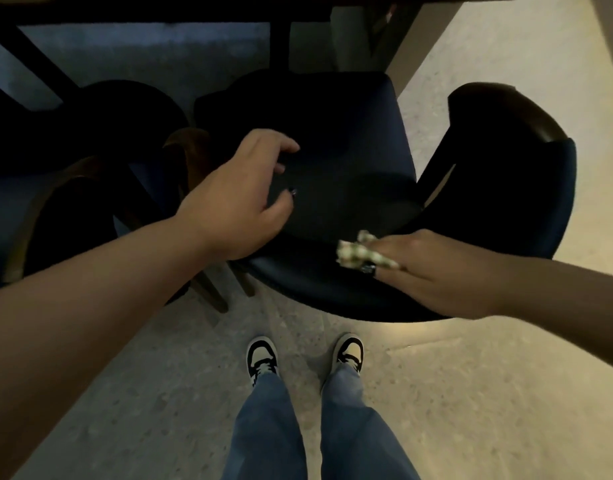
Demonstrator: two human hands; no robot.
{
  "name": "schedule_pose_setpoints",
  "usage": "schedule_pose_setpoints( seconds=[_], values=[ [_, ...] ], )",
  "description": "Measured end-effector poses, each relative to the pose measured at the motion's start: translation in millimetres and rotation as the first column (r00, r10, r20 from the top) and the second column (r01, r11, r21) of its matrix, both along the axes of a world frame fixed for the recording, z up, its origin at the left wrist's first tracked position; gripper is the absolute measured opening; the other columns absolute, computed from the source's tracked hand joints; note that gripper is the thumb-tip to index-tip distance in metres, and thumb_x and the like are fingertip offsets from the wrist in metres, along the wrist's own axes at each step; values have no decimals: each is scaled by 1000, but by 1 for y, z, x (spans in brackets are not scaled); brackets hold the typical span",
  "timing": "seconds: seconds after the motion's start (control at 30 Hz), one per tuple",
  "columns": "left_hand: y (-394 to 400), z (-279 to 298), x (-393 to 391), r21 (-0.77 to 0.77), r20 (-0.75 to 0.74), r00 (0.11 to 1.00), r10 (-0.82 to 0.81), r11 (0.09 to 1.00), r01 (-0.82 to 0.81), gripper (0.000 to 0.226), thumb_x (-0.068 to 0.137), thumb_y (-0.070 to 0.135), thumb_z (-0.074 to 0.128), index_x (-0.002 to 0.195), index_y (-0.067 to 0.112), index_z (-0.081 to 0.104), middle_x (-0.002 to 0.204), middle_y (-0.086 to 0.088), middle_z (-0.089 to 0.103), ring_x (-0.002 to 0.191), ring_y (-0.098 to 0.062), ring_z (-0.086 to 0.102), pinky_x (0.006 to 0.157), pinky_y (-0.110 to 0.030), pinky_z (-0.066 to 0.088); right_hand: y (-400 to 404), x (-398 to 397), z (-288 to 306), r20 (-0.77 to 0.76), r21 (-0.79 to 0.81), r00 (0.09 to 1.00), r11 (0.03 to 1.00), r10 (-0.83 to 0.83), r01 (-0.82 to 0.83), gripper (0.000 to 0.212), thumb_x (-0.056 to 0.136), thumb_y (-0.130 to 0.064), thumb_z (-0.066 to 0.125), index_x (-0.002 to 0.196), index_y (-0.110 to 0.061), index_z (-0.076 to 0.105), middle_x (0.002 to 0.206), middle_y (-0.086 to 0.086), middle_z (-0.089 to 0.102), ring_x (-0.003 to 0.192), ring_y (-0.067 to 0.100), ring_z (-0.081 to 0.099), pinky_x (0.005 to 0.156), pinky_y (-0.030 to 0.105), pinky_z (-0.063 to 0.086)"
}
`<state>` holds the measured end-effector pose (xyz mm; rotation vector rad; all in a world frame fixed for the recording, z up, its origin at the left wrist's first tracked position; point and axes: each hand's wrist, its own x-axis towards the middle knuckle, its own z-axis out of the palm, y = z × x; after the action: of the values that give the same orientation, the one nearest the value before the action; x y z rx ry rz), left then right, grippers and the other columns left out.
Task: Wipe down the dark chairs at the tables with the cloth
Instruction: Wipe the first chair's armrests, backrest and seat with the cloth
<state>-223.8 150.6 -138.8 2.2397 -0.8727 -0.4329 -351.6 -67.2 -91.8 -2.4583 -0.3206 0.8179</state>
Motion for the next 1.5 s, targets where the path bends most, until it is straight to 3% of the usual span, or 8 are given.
schedule_pose_setpoints(
  seconds=[0.13, 0.37, 0.53, 0.73, 0.87, 1.03, 1.23, 1.5],
  values=[
    [-13, 7, -17, 141, -12, 994, 113, 984, -110, 46, 93, 34, 53, 136, 26, 39, 126, 7, 53, 100, -12, 60, 82, -38, 52, -47, 7, 5, -129, -346, 992, 936, 14, -58, 24, 98, -32, 42, 88, -18, 58, 82, -4, 57, 84, 22, 60, 76, 34, 44],
    [-43, 5, -47, 361, 66, 993, 93, 926, -111, 49, 92, 51, 41, 139, 36, 38, 125, 14, 61, 109, -17, 61, 82, -35, 49, 21, 16, -17, 20, -133, 998, 990, 56, -53, 36, 103, -32, 29, 86, -14, 55, 84, 8, 58, 81, 28, 57, 69, 31, 39],
    [-44, 4, -45, 426, 78, 997, 20, 903, -52, 55, 89, 56, 36, 142, 42, 41, 118, 19, 66, 106, -16, 62, 70, -28, 37, -62, 17, -8, -107, -354, 963, 895, 248, -270, 33, 104, -25, 29, 88, -9, 55, 97, 12, 60, 66, 16, 41, 59, 24, 20],
    [-44, 3, -44, 447, 104, 994, 19, 892, -63, 47, 87, 55, 43, 130, 41, 55, 106, 14, 70, 101, -20, 64, 66, -28, 33, -116, 37, -10, -82, -617, 991, 775, 108, -135, 40, 103, -36, 25, 88, -18, 58, 102, 13, 63, 96, 30, 56, 101, 40, 34],
    [-46, 1, -43, 491, 87, 996, -10, 870, -34, 46, 85, 57, 42, 125, 41, 57, 104, 15, 69, 102, -19, 63, 65, -28, 34, -49, 18, -16, -28, -379, 994, 919, 101, -104, 33, 103, -28, 33, 95, -14, 61, 96, 11, 63, 89, 32, 60, 54, 28, 29],
    [-45, 0, -41, 535, 90, 996, -29, 845, -24, 53, 77, 61, 35, 121, 43, 58, 107, 11, 69, 102, -20, 64, 67, -29, 37, -32, 22, -17, -187, -153, 982, 988, -9, -20, 45, 101, -35, 34, 68, -11, 52, 63, 2, 47, 62, 21, 47, 57, 32, 32],
    [-45, 2, -40, 542, 83, 996, -14, 839, -34, 50, 77, 61, 36, 116, 44, 61, 102, 6, 70, 97, -22, 65, 68, -30, 42, -124, 63, -29, -316, -505, 925, 788, 210, -352, 44, 101, -39, 34, 91, -8, 63, 94, 14, 64, 84, 32, 59, 79, 37, 48],
    [-45, 2, -42, 525, 91, 996, 2, 850, -49, 42, 78, 59, 39, 109, 43, 63, 96, 9, 70, 92, -21, 65, 65, -29, 39, -156, 112, -75, -285, -755, 952, 586, 109, -293, 45, 97, -44, 41, 120, -8, 57, 124, 17, 57, 105, 33, 56, 88, 34, 42]
  ],
)
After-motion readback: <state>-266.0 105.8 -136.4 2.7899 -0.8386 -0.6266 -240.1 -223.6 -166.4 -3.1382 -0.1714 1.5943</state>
